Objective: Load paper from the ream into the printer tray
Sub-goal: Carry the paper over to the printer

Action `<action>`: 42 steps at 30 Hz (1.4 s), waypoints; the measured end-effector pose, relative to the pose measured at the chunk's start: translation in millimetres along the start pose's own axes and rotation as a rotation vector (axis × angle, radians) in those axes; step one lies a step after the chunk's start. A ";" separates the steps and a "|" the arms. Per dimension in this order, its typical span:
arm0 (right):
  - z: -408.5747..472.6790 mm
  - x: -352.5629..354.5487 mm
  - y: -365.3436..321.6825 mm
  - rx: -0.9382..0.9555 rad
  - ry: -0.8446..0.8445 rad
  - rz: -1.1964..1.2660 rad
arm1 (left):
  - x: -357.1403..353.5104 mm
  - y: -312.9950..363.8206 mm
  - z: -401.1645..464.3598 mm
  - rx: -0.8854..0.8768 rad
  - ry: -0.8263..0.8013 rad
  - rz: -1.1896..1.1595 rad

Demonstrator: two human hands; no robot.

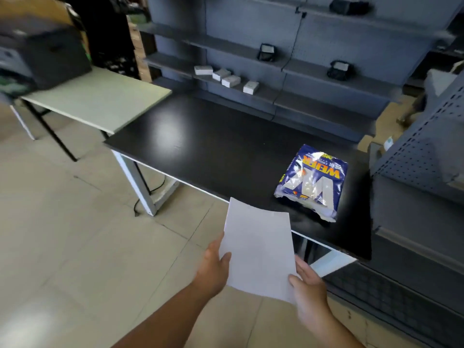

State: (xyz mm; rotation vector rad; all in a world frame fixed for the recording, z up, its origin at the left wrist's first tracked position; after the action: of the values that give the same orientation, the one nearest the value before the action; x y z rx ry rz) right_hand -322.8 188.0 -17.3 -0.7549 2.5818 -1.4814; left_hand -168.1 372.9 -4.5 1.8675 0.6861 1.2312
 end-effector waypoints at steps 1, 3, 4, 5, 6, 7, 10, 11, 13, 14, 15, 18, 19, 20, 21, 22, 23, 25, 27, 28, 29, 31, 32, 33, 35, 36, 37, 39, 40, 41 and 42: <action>-8.7 -21.8 -3.5 0.017 -0.041 -0.007 | 23.0 -9.4 -2.7 0.028 0.050 -0.024; -31.9 -70.4 -12.8 0.055 -0.133 -0.019 | 72.3 -32.4 -6.9 0.102 0.156 -0.081; -44.5 -97.2 -16.0 0.068 -0.192 -0.036 | 99.6 -45.1 -10.7 0.148 0.209 -0.115; -58.7 -124.8 -17.4 0.067 -0.256 -0.064 | 127.4 -59.7 -14.9 0.187 0.262 -0.136; -73.6 -152.8 -16.9 0.057 -0.323 -0.104 | 155.8 -74.4 -19.6 0.214 0.310 -0.148; -89.0 -180.4 -14.3 0.052 -0.390 -0.148 | 183.8 -89.5 -25.1 0.213 0.352 -0.156; -144.0 -263.3 -1.9 0.111 -0.577 -0.300 | 265.0 -140.6 -46.5 0.247 0.482 -0.163; -165.9 -290.9 2.3 0.147 -0.640 -0.341 | 290.1 -156.9 -55.1 0.273 0.525 -0.174; -210.6 -342.5 10.9 0.205 -0.740 -0.376 | 335.2 -188.9 -72.0 0.331 0.615 -0.215; -231.2 -366.4 15.6 0.224 -0.782 -0.380 | 356.8 -201.2 -80.6 0.353 0.662 -0.242; -250.3 -388.6 20.7 0.241 -0.817 -0.385 | 376.4 -213.9 -88.4 0.372 0.706 -0.272; -300.5 -442.2 31.9 0.280 -0.889 -0.397 | 427.0 -240.0 -107.3 0.417 0.828 -0.341; -313.2 -458.2 35.6 0.286 -0.909 -0.402 | 441.7 -245.1 -111.0 0.416 0.862 -0.355; -322.3 -470.8 38.5 0.293 -0.929 -0.413 | 453.1 -248.4 -112.8 0.412 0.890 -0.362; -329.8 -483.4 41.7 0.298 -0.949 -0.425 | 464.3 -250.1 -112.9 0.399 0.916 -0.366; -338.0 -499.1 44.6 0.304 -0.968 -0.442 | 477.6 -253.7 -110.6 0.389 0.945 -0.371; -343.3 -513.1 46.4 0.310 -0.971 -0.462 | 488.5 -258.5 -106.7 0.382 0.962 -0.374; -348.8 -541.8 47.1 0.333 -0.957 -0.495 | 507.0 -267.6 -93.6 0.384 0.971 -0.394; -350.9 -570.4 44.5 0.354 -0.947 -0.526 | 523.3 -278.4 -76.1 0.397 0.988 -0.420; -349.8 -585.7 43.8 0.352 -0.947 -0.537 | 531.1 -282.5 -65.1 0.405 0.993 -0.428; -347.1 -602.4 43.4 0.347 -0.947 -0.544 | 539.0 -287.3 -52.8 0.419 0.993 -0.438; -339.9 -639.3 41.1 0.343 -0.951 -0.547 | 555.3 -299.4 -22.8 0.448 0.986 -0.443; -336.3 -658.7 39.1 0.346 -0.958 -0.543 | 564.5 -304.9 -5.8 0.460 0.984 -0.439; -333.1 -678.5 36.0 0.350 -0.966 -0.534 | 574.6 -311.5 11.9 0.469 0.985 -0.430; -326.9 -719.9 26.9 0.346 -0.980 -0.517 | 596.0 -321.1 48.8 0.491 0.985 -0.410; -323.3 -740.1 21.1 0.338 -0.985 -0.516 | 606.2 -324.8 67.4 0.508 0.982 -0.405; -320.1 -759.3 14.6 0.329 -0.984 -0.521 | 617.2 -325.6 85.0 0.520 0.980 -0.409; -314.5 -796.7 1.2 0.316 -0.985 -0.529 | 640.1 -325.0 118.8 0.528 0.979 -0.408; -312.7 -815.8 -6.3 0.315 -0.992 -0.527 | 652.2 -324.8 135.4 0.524 0.982 -0.398; -312.5 -834.6 -14.7 0.313 -1.001 -0.525 | 664.3 -324.3 151.2 0.522 0.984 -0.393; -313.1 -853.0 -23.0 0.312 -1.008 -0.527 | 676.5 -323.3 165.8 0.517 0.990 -0.394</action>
State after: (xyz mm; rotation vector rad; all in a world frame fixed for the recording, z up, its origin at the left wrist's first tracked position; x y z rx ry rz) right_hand 341.0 808.0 17.1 -1.6539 1.4270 -1.0810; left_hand 239.1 1023.1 27.2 1.2601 1.9431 1.7841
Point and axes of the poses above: each hand's wrist, its own z-axis towards the middle knuckle, its own x-axis out of the back of the hand, y = z × x, the point moved 5 cm from there along z, towards the middle knuckle, and after that the axes turned 9 degrees about y, right-handed, at the moved point
